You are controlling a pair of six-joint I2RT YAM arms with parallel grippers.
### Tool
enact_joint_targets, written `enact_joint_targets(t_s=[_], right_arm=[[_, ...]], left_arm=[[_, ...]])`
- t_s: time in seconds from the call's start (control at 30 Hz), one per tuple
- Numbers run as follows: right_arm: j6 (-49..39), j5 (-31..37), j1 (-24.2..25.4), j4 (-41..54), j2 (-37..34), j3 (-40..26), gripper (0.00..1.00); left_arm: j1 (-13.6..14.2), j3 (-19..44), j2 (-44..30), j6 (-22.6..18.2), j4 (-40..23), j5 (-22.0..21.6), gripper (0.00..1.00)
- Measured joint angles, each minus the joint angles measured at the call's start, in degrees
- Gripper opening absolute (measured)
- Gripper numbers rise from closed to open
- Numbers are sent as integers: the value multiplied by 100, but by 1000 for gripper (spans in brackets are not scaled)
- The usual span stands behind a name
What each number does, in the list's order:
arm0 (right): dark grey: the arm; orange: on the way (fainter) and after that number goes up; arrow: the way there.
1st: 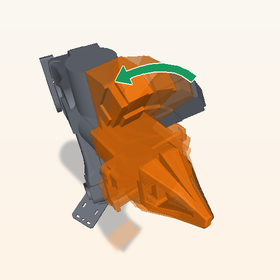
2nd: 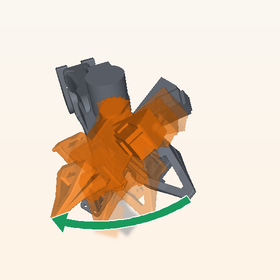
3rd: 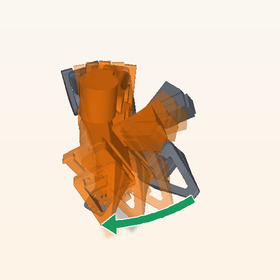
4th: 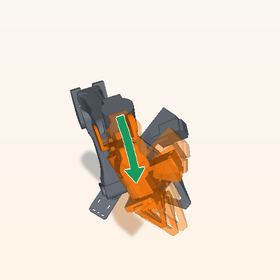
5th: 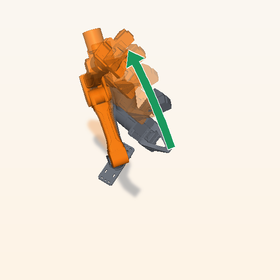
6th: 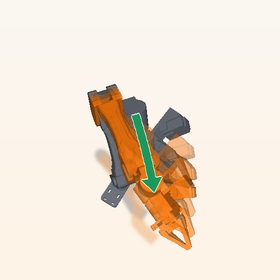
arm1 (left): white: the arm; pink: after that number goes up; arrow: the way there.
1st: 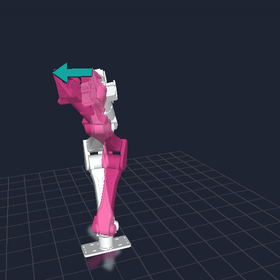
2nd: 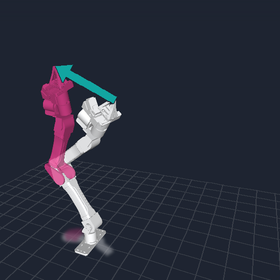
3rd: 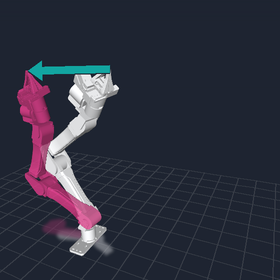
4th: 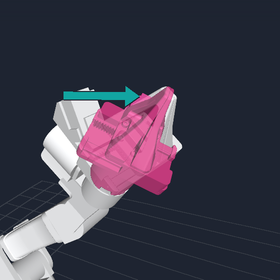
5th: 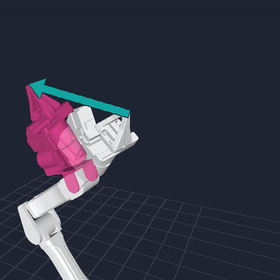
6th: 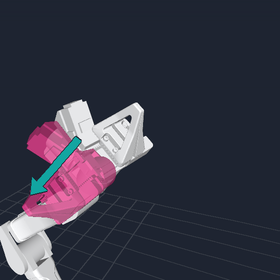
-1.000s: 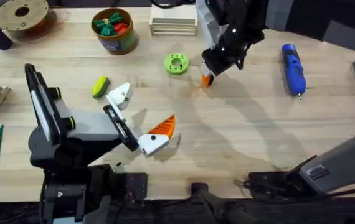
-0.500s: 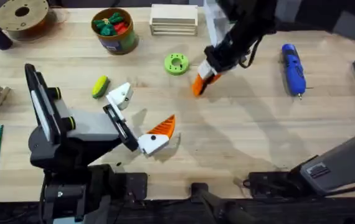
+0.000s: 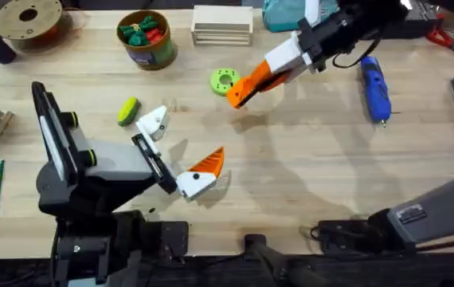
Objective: Pick up the gripper from the table and insert it into the empty holder that is missing its gripper. Then pick up a screw, insert it into the mounting hole, and use the screwdriver to tighten it. Finally, clean up the table by picking up the vegetable and placing it into the bucket.
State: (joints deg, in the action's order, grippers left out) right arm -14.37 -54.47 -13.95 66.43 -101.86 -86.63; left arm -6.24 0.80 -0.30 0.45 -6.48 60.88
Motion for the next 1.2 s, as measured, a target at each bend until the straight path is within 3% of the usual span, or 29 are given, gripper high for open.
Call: enact_joint_targets(t_s=[0.23, 0.43, 0.6, 0.8, 1.2], right_arm=[[-215, -388, 36, -196, 2, 64, 8], [-209, -1587, 36, -1267, 13, 961, 8], [393, -2137, 16, -2227, 11, 1602, 8], [1567, -2666, -293, -3127, -30, 1694, 8], [2097, -3106, -1029, -3518, -739, 1705, 8]], left_arm=[[0, 0, 0, 0, 2, 0, 985], [0, 0, 0, 0, 0, 0, 985], [0, 0, 0, 0, 0, 0, 985], [0, 0, -2, 0, 0, 0, 985], [0, 0, -1, 0, 0, 1, 985]])
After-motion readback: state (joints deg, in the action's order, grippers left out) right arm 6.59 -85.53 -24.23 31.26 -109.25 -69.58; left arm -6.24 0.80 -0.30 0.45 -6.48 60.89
